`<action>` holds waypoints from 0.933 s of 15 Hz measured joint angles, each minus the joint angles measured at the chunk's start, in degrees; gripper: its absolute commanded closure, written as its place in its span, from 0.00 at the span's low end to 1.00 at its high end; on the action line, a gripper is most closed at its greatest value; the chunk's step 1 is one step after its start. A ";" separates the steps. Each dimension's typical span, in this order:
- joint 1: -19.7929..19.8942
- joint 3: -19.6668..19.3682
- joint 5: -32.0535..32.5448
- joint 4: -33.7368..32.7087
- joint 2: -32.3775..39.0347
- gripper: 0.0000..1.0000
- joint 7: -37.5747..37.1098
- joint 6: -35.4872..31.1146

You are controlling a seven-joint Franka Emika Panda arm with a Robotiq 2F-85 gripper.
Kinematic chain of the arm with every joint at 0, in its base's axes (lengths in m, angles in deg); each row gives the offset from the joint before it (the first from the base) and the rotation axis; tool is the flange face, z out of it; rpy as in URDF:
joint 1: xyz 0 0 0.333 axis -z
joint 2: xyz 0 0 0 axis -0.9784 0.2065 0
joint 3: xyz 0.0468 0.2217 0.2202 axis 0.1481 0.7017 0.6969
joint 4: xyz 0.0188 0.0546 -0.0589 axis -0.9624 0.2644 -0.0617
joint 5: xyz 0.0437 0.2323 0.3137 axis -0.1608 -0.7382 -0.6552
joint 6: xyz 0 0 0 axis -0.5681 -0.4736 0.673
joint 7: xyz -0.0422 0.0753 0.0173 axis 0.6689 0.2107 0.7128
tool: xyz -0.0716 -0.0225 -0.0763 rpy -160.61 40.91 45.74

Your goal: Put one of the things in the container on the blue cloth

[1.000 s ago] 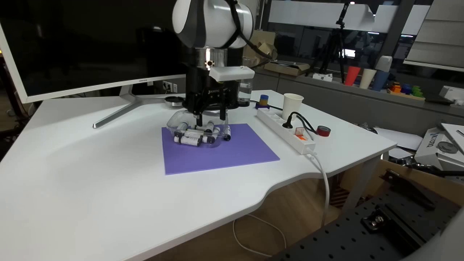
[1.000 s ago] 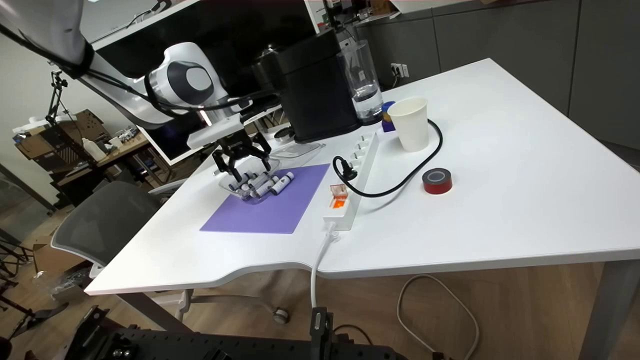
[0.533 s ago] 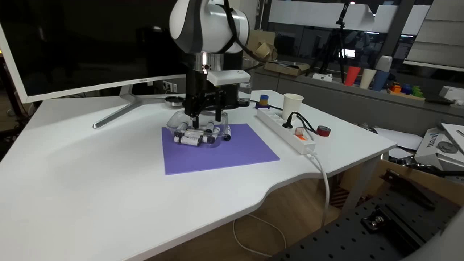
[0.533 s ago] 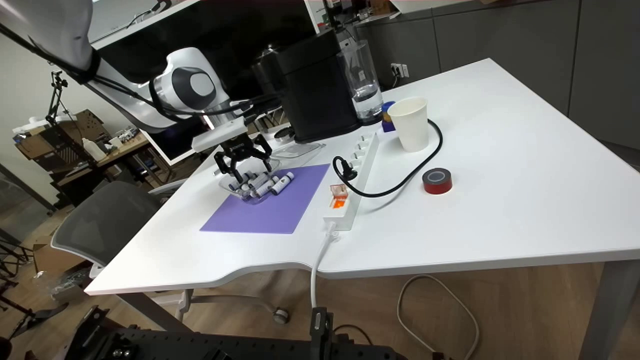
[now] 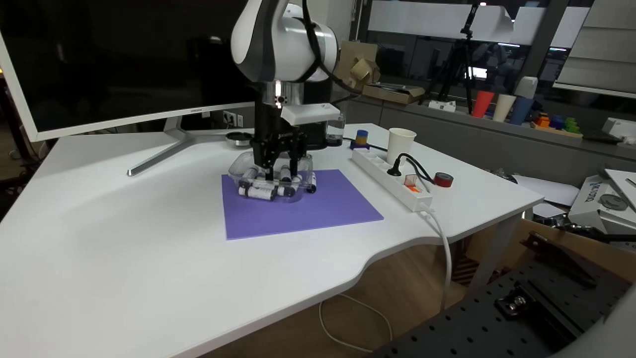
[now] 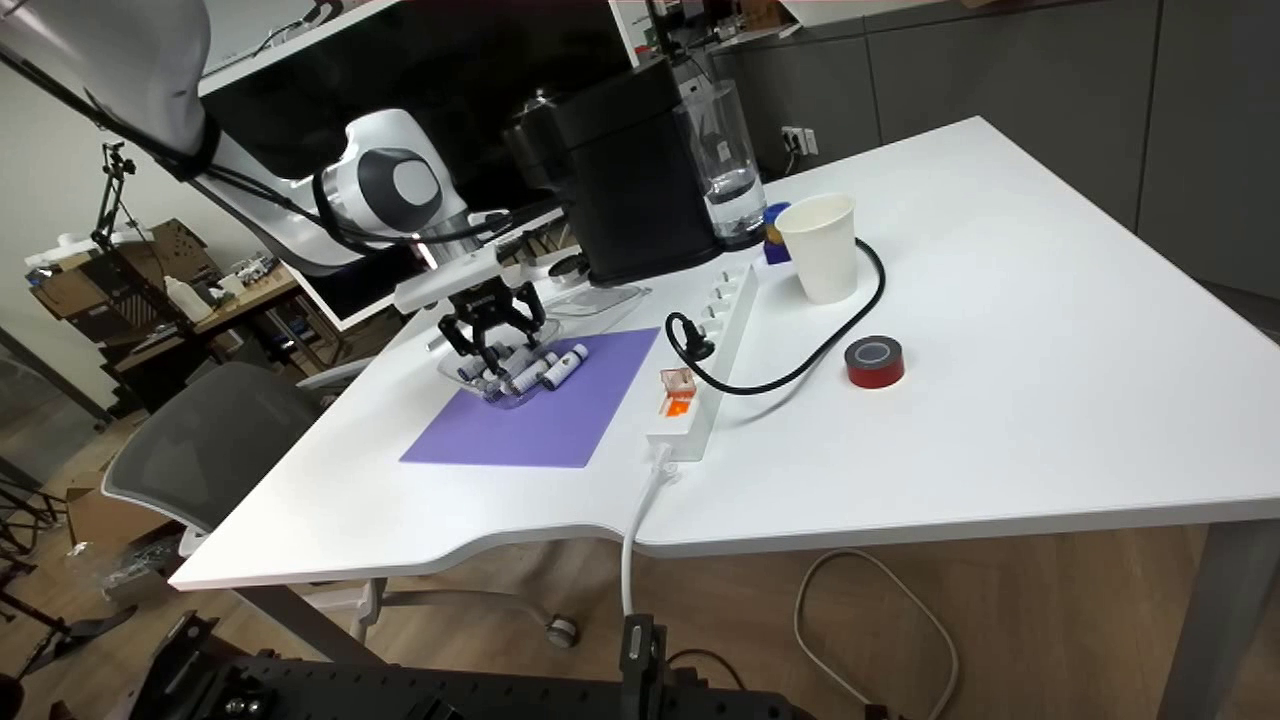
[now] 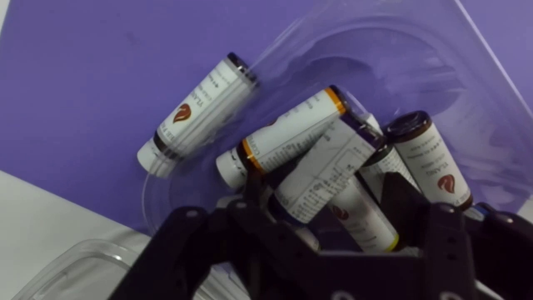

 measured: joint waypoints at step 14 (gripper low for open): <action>0.10 -1.33 -0.09 2.36 -7.56 0.93 -3.09 1.00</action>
